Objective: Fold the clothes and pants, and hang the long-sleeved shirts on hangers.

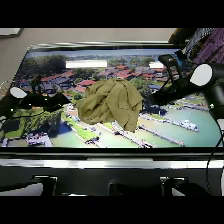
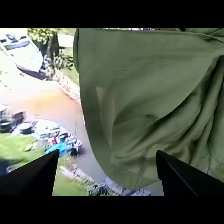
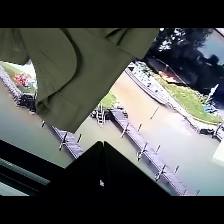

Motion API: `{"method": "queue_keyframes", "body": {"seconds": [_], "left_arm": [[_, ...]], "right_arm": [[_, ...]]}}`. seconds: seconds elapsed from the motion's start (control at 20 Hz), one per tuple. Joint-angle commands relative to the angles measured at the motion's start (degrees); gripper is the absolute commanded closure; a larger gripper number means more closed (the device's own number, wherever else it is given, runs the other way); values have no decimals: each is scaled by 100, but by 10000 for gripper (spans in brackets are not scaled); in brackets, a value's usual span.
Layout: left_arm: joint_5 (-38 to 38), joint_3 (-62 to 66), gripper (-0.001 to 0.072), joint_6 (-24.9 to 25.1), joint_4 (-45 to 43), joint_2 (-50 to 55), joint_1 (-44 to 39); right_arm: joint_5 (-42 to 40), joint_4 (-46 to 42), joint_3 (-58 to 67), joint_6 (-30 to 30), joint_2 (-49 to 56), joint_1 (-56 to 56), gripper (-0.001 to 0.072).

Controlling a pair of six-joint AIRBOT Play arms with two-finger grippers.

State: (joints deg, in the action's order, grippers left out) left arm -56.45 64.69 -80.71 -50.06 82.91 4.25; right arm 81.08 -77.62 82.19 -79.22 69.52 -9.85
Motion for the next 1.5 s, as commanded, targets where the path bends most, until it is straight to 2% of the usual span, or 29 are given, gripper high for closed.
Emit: {"method": "queue_keyframes", "body": {"seconds": [0.0, 0.2, 0.5, 0.7, 0.8, 0.9, 1.0, 1.05, 1.15, 1.2, 1.35, 1.4, 1.45], "left_arm": [[627, 20, -13, 658, 1300, 866, 35], [898, 304, -13, 870, 1502, 1364, 24], [1272, 579, -13, 876, 1541, 1751, -4], [1257, 577, -13, 876, 1563, 1915, -142], [1266, 577, -13, 901, 1563, 1926, -234], [1263, 577, -12, 898, 1563, 1941, -306], [1259, 577, -6, 892, 1563, 1954, -350], [1257, 577, 122, 876, 1563, 1954, -365], [1250, 577, 617, 876, 1563, 1952, -374], [1250, 577, 679, 874, 1563, 1952, -374], [1185, 577, 680, 874, 1561, 1945, -363], [1147, 577, 680, 874, 1563, 1941, -352], [1113, 577, 681, 876, 1561, 1941, -343]], "right_arm": [[-114, 7, -2, -7, -4, -7, 679], [-192, 50, -2, -7, -4, -7, 679], [-153, 68, -2, -7, -4, -7, 679], [-81, 70, -2, -103, -4, -7, 677], [-4, 66, -2, -190, -4, -7, 610], [-7, 70, -2, -334, -4, -7, 596], [-24, 68, -2, -496, -2, -7, 381], [-24, 68, -2, -522, -2, -7, 318], [-31, 59, -7, -527, 2, -7, 294], [-52, -17, -7, -525, 2, -7, 278], [-48, -669, -9, -603, 0, 118, 275], [-107, -669, -28, -798, 2, 404, 270], [-214, -396, -155, -1036, 2, 798, 219]]}}
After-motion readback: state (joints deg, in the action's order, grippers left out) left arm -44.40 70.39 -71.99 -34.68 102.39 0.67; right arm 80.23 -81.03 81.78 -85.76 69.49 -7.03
